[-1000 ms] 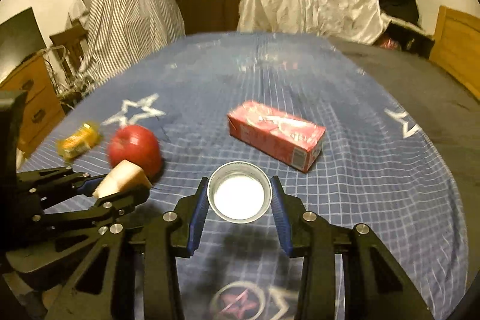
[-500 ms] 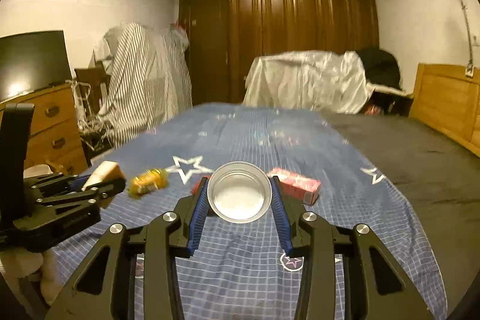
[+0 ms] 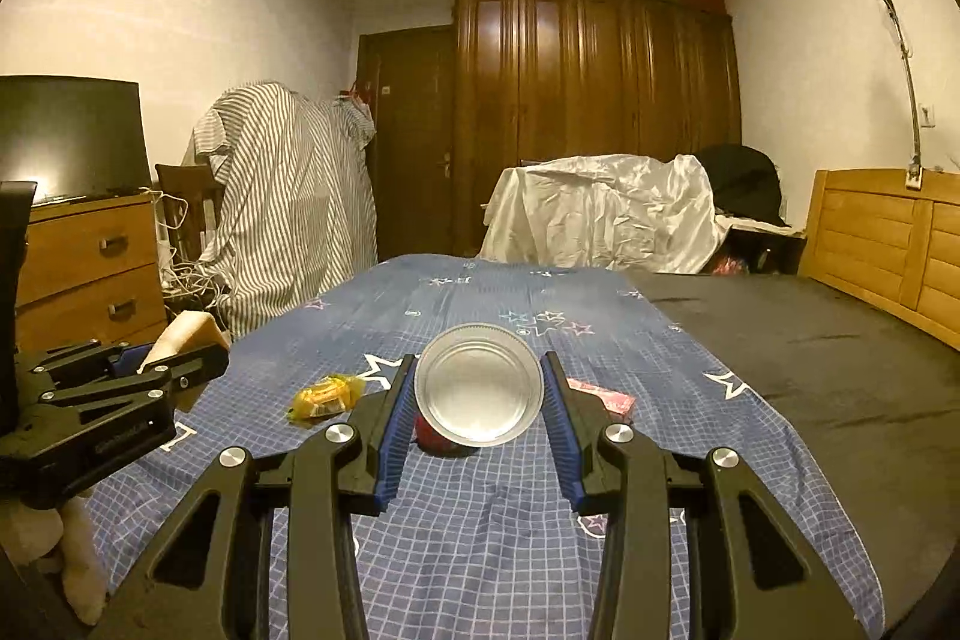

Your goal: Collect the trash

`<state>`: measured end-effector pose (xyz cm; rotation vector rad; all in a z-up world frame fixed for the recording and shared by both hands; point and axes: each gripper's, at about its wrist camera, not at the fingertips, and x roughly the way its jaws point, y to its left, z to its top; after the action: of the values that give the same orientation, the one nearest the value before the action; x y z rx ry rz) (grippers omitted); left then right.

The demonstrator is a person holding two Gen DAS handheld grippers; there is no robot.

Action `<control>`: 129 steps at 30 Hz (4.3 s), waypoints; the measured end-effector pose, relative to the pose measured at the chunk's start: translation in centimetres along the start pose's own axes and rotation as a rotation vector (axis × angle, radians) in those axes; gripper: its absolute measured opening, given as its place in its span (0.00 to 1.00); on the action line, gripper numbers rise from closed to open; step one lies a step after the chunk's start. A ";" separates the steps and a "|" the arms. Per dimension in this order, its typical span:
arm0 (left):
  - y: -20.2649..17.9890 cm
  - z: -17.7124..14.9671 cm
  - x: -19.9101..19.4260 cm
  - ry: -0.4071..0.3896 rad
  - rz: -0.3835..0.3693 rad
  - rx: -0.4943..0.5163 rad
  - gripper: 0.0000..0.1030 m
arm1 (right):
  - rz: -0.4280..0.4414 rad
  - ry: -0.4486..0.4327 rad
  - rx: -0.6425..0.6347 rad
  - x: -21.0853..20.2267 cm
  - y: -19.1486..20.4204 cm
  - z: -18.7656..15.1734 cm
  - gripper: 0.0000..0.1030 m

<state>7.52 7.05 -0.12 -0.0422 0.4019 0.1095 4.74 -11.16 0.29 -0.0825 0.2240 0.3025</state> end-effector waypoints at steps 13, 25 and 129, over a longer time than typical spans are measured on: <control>4.1 0.3 -1.1 0.006 0.072 -0.039 0.28 | 0.145 0.047 -0.048 1.3 4.5 2.1 0.40; 17.4 2.1 -4.0 0.002 0.294 -0.133 0.28 | 0.381 0.063 -0.117 6.0 18.7 7.2 0.40; 33.2 -5.9 -18.7 0.054 0.585 -0.361 0.95 | 0.918 0.281 -0.255 10.6 44.1 5.2 0.86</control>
<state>-15.63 37.84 1.17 -0.2839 0.4355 0.7596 2.24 34.37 0.86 -0.2760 0.4974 1.2385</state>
